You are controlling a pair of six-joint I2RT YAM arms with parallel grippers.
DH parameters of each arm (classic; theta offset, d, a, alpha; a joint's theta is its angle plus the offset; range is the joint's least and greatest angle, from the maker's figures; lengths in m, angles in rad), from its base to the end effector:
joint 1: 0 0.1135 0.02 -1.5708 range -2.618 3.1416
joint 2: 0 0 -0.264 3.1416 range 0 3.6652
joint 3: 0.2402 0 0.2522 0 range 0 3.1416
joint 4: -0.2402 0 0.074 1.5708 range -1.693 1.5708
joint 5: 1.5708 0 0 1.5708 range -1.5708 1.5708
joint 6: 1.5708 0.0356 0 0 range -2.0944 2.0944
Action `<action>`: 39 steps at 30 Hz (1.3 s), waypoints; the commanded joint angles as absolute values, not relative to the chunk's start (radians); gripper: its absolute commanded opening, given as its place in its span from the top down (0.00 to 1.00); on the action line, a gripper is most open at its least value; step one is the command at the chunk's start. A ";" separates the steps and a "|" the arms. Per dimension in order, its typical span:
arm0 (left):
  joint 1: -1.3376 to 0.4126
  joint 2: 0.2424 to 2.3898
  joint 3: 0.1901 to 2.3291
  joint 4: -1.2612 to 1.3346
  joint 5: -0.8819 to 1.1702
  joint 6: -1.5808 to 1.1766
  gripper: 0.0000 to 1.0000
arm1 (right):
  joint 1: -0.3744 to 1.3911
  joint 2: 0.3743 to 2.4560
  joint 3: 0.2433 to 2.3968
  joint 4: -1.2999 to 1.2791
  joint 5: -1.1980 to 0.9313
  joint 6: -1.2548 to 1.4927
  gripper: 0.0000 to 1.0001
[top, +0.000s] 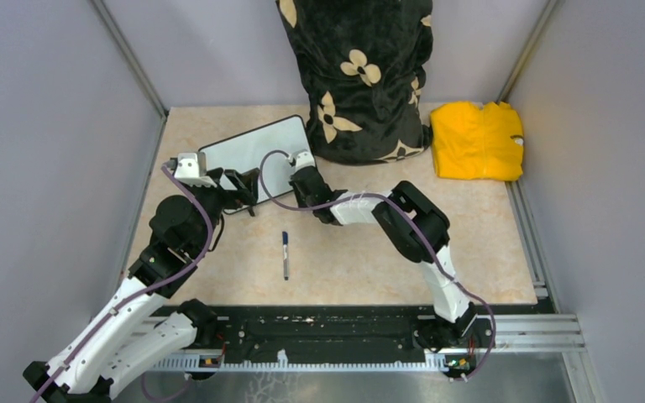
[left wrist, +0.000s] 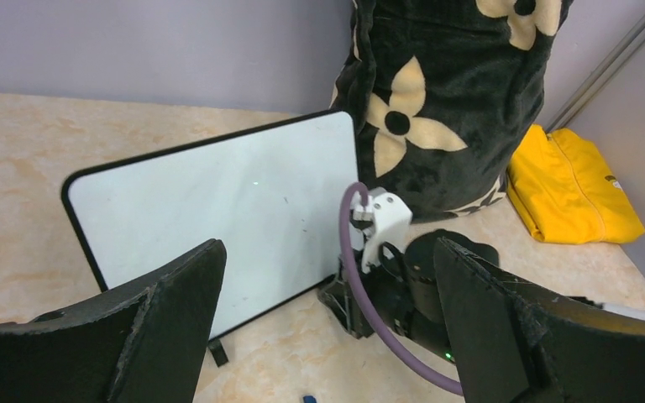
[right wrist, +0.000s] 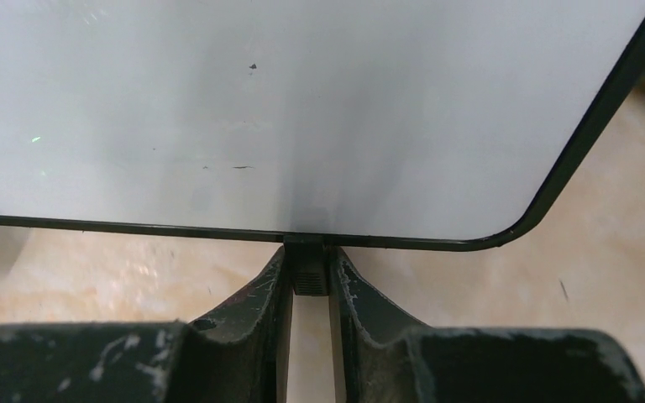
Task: Write a sentence on the whiteboard
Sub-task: Move the whiteboard to the center of the board.
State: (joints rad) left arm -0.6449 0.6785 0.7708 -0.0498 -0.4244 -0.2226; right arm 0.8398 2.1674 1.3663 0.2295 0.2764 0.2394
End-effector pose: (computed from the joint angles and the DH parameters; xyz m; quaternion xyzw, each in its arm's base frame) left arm 0.1360 -0.0840 0.3660 -0.0069 0.6932 -0.1644 0.7017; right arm 0.3230 0.3456 0.1392 -0.1940 0.8500 0.1401 0.4692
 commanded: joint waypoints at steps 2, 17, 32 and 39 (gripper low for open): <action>-0.648 0.672 0.761 -0.025 -0.441 -0.210 0.01 | 0.854 1.988 1.187 0.294 0.344 0.313 0.95; -0.648 0.703 0.755 -0.024 -0.462 -0.200 0.01 | 0.862 1.635 0.737 0.214 0.577 0.564 1.00; -0.648 0.736 0.756 -0.023 -0.455 -0.196 0.01 | 0.861 1.455 0.602 0.112 0.620 0.634 1.00; -0.647 0.744 0.755 -0.023 -0.449 -0.196 0.01 | 0.859 1.446 0.594 0.110 0.585 0.621 0.73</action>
State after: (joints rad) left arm -0.6449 0.7422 0.7635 -0.0467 -0.4526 -0.2077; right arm 0.8558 1.4895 0.5892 0.0807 0.5797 0.6113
